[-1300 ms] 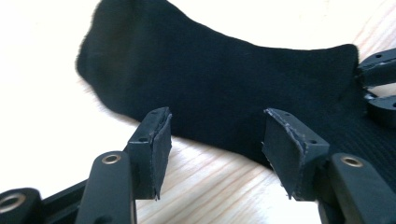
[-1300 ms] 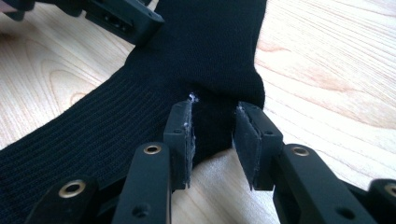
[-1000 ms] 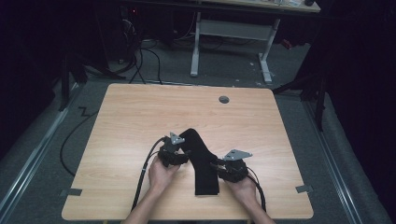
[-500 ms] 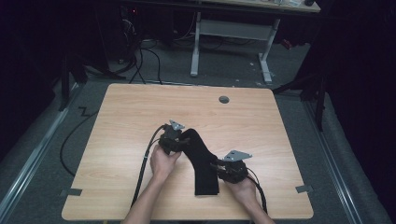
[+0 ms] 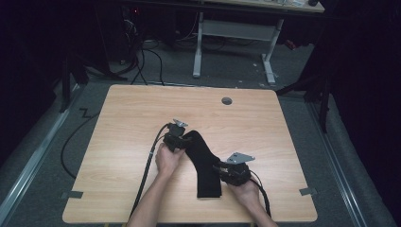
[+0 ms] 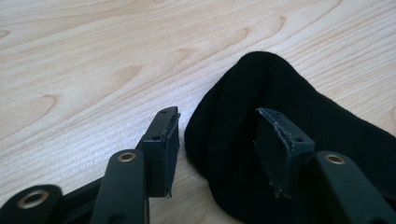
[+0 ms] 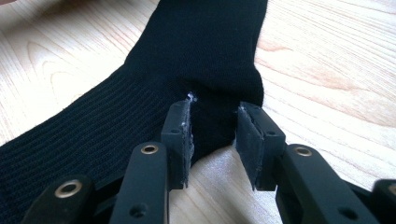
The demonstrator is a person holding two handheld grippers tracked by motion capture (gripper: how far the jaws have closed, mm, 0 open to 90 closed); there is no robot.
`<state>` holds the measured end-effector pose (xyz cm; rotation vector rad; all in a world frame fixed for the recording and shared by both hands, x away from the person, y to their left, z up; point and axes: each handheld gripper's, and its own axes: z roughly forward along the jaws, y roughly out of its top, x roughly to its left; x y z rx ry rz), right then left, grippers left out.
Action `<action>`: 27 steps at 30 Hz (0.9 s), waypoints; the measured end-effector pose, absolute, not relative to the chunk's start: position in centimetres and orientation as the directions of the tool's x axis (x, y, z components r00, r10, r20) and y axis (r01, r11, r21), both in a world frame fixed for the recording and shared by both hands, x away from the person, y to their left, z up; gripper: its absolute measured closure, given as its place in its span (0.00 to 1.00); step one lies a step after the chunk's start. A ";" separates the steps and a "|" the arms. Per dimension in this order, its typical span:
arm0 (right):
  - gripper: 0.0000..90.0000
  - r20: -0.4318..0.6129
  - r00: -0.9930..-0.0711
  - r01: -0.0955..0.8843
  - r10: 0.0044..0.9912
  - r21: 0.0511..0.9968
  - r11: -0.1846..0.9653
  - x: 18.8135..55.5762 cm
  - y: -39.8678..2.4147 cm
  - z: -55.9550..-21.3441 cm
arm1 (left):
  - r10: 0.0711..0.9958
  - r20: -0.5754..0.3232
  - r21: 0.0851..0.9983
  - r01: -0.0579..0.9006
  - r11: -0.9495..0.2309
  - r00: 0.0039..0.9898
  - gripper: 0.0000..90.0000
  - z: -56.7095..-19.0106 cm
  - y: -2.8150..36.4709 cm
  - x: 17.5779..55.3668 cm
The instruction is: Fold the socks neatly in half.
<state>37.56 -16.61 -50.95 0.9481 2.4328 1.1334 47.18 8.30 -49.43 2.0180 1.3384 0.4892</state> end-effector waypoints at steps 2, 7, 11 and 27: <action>0.74 0.017 -0.740 0.445 0.672 0.762 0.471 37.6 -16.6 -50.9 | 0.909 -0.040 0.700 0.661 -0.270 0.414 0.55 -49.4 8.3 47.4; 0.74 0.018 -0.741 0.451 0.672 0.753 0.478 37.5 -16.6 -50.8 | 0.909 -0.073 0.714 0.658 -0.240 0.411 0.54 -49.6 8.9 47.8; 0.75 0.013 -0.743 0.449 0.669 0.750 0.485 37.5 -16.5 -50.8 | 0.904 -0.079 0.735 0.637 -0.232 0.421 0.56 -49.5 8.7 47.9; 0.77 0.010 -0.747 0.447 0.665 0.748 0.491 37.5 -16.5 -50.7 | 0.864 -0.078 0.687 0.655 -0.315 0.497 0.83 -49.2 7.2 49.0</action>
